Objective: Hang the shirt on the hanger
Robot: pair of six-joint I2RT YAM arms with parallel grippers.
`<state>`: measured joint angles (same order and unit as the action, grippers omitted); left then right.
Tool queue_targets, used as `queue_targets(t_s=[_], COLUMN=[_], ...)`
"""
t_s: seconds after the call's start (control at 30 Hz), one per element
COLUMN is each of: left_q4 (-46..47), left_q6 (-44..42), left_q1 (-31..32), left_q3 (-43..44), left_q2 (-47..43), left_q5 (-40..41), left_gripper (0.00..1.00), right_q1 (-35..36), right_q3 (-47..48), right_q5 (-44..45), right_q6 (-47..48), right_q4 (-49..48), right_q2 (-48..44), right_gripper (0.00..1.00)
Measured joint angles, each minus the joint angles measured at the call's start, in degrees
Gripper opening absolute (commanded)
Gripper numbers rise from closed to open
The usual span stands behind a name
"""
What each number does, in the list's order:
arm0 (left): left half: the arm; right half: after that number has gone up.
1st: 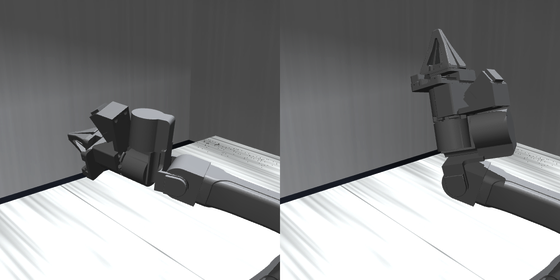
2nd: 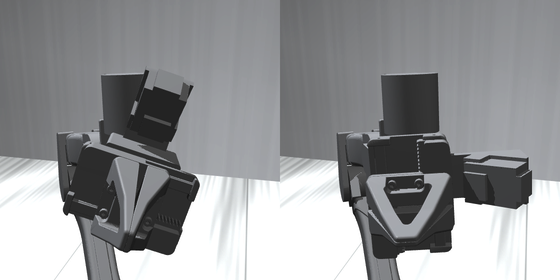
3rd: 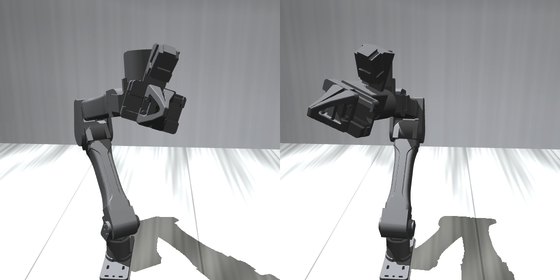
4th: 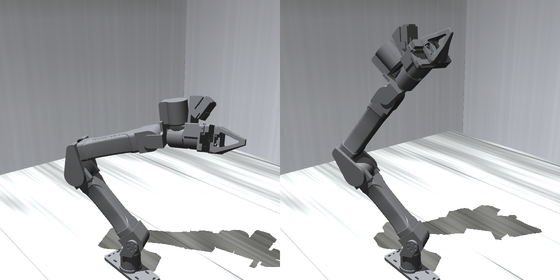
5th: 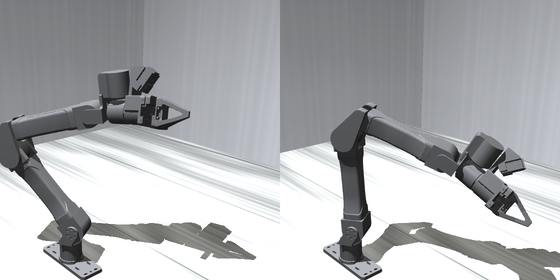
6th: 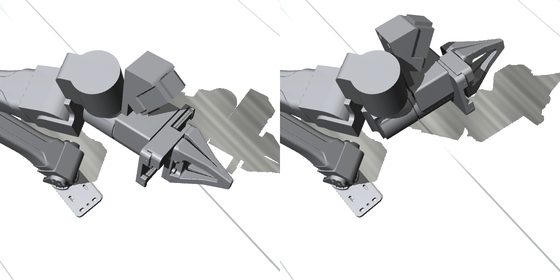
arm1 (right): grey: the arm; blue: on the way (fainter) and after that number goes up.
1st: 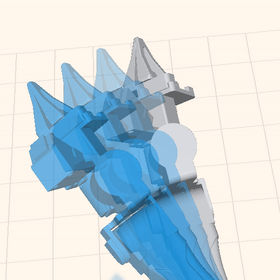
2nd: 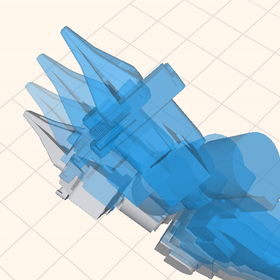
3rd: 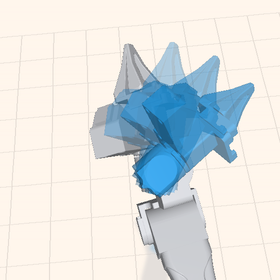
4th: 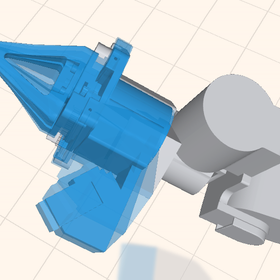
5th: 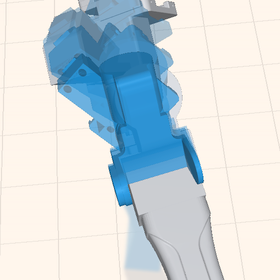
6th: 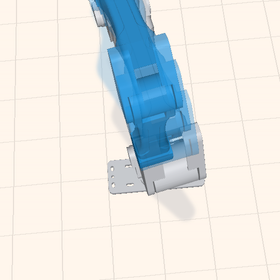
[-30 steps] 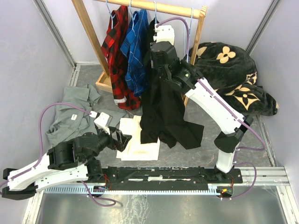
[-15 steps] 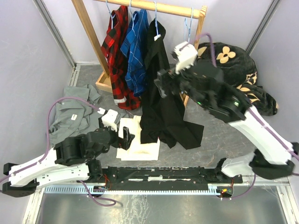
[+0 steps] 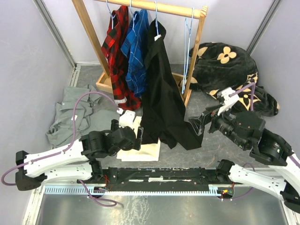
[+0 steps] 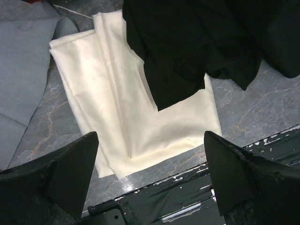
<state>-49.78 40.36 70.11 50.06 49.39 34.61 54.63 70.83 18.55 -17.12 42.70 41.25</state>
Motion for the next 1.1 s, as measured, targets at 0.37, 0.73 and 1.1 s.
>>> queue_targets(t_s=[0.37,0.73,1.1], left_q4=[4.9,9.8,10.8], left_q6=[-2.9,-5.2,-8.2], left_q1=[-0.8,-17.5,-33.2], left_q3=[1.7,0.5,0.4], left_q2=[17.0,11.4,6.8], left_q5=[-3.2,-12.3,-20.8], left_gripper=[0.99,0.99,0.99], right_q1=[0.0,-0.9,-10.4], right_q3=[-22.8,-25.8,-27.8], right_q5=[9.9,9.8,-0.1], right_q6=[-24.9,-32.6,-26.2], right_q4=[6.1,4.9,-4.8], right_q2=[-3.3,10.6,22.1], right_gripper=[0.99,0.99,0.99])
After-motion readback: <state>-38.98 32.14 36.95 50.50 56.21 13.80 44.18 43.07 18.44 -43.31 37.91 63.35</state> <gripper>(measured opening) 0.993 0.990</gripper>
